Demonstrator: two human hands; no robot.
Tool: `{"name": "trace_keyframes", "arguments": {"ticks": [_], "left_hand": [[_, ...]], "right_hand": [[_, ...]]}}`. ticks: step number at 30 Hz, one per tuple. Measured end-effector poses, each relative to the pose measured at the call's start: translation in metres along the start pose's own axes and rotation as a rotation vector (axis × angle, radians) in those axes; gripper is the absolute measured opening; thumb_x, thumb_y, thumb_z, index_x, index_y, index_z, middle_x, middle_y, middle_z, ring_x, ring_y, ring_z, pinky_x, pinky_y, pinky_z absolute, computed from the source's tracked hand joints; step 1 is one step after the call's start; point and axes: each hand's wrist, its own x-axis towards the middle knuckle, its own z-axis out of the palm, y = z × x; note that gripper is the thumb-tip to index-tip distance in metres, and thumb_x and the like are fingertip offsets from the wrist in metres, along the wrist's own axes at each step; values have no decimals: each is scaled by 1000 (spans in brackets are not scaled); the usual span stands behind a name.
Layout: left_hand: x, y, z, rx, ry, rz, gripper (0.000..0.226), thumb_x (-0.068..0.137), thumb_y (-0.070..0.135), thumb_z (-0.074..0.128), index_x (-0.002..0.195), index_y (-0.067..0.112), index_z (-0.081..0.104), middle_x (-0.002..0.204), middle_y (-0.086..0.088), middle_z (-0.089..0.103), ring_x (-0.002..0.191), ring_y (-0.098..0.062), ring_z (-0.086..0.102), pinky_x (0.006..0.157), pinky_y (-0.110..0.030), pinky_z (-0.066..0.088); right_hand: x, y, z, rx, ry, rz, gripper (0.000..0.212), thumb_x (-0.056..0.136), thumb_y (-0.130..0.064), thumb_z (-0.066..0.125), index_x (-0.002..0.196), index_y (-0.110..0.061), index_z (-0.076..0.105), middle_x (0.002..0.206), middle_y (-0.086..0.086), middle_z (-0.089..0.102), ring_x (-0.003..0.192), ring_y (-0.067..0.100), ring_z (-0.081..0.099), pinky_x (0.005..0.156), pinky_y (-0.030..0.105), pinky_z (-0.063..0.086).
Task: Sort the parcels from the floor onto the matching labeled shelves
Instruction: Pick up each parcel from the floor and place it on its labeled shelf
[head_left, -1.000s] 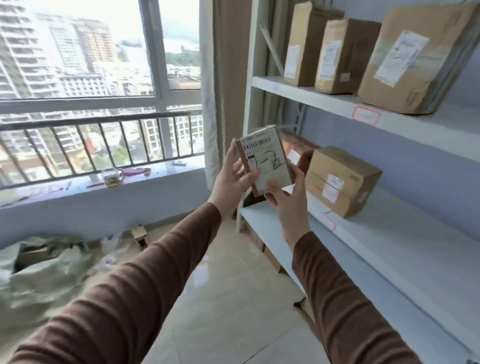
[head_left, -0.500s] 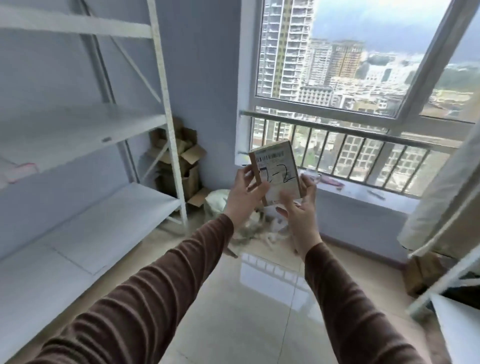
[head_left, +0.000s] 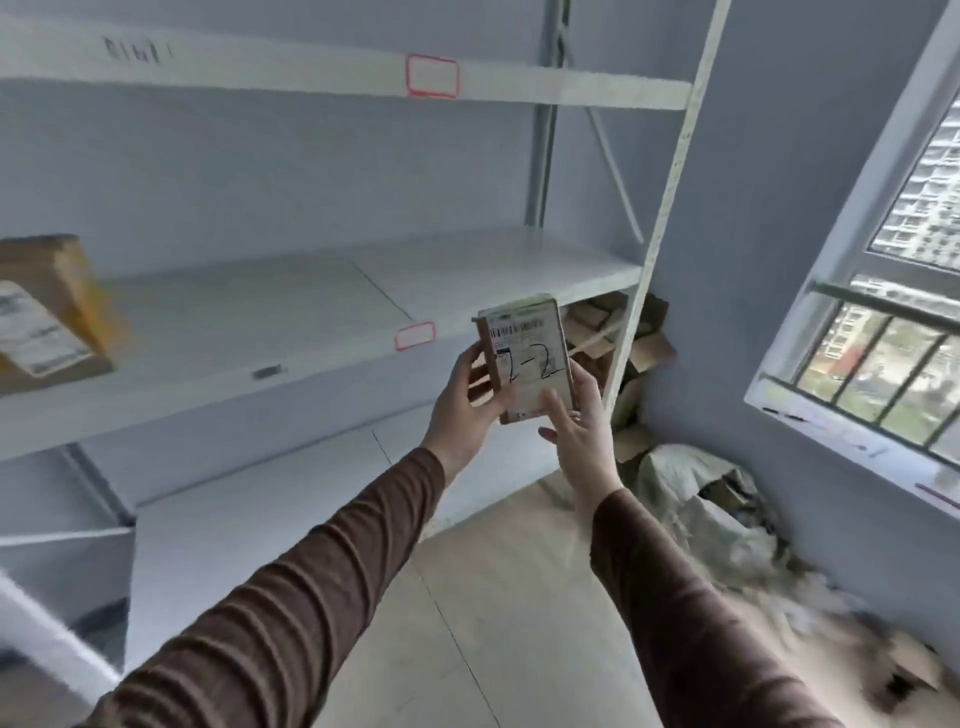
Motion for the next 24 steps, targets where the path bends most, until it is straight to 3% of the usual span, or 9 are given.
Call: {"name": "trace_keyframes", "arguments": {"ticks": [3,7,11,15,20,22,24], "left_hand": [[23,-15,-45,24,102,-3,66,94,31,74,150,33,40,137,3,63,124,-14,63,103,-46,55],[47,-32,-105,86,220,-39,75,92,31,76,154,37,35,141,6,61,129,-14,59,108,-49,51],[59,-41,-170,157,339,-72,78,91,25,77,155,37,35,140,9,61,131,-11,57,111,-46,48],[60,-52,-235,213,428,-90,76,91,23,77,154,36,35,139,8,62,127,-11,59,108,-41,50],[61,-63,-308,271,447,-84,77,92,15,76,154,30,35,136,8,61,123,-3,59,90,-8,49],[63,-65,-332,299,424,-68,74,91,13,76,149,35,36,131,13,63,122,1,59,91,-8,49],[64,-68,-351,314,396,-55,75,90,9,76,145,39,36,127,17,62,119,4,60,90,-9,49]], "right_hand": [[34,10,53,35,-88,-3,42,106,-21,56,145,-28,43,133,-4,64,102,9,66,78,18,54],[75,29,119,11,-191,-72,35,103,-19,60,134,-31,51,129,-5,66,113,13,64,89,25,52],[101,38,191,2,-312,-100,35,100,-11,63,132,-22,55,123,-8,67,107,-2,62,82,17,51],[111,46,263,16,-401,-91,36,99,-6,62,133,-16,54,122,-6,67,106,-6,61,84,17,52],[110,58,341,-39,-439,-109,35,99,-8,62,132,-14,54,126,-1,66,114,8,63,91,27,55],[107,59,362,-94,-427,-141,35,99,-11,62,134,-14,53,127,-1,66,116,12,62,91,16,51],[105,58,376,-127,-416,-151,38,99,-12,62,135,-15,52,127,-5,66,116,8,61,92,16,49]]}}
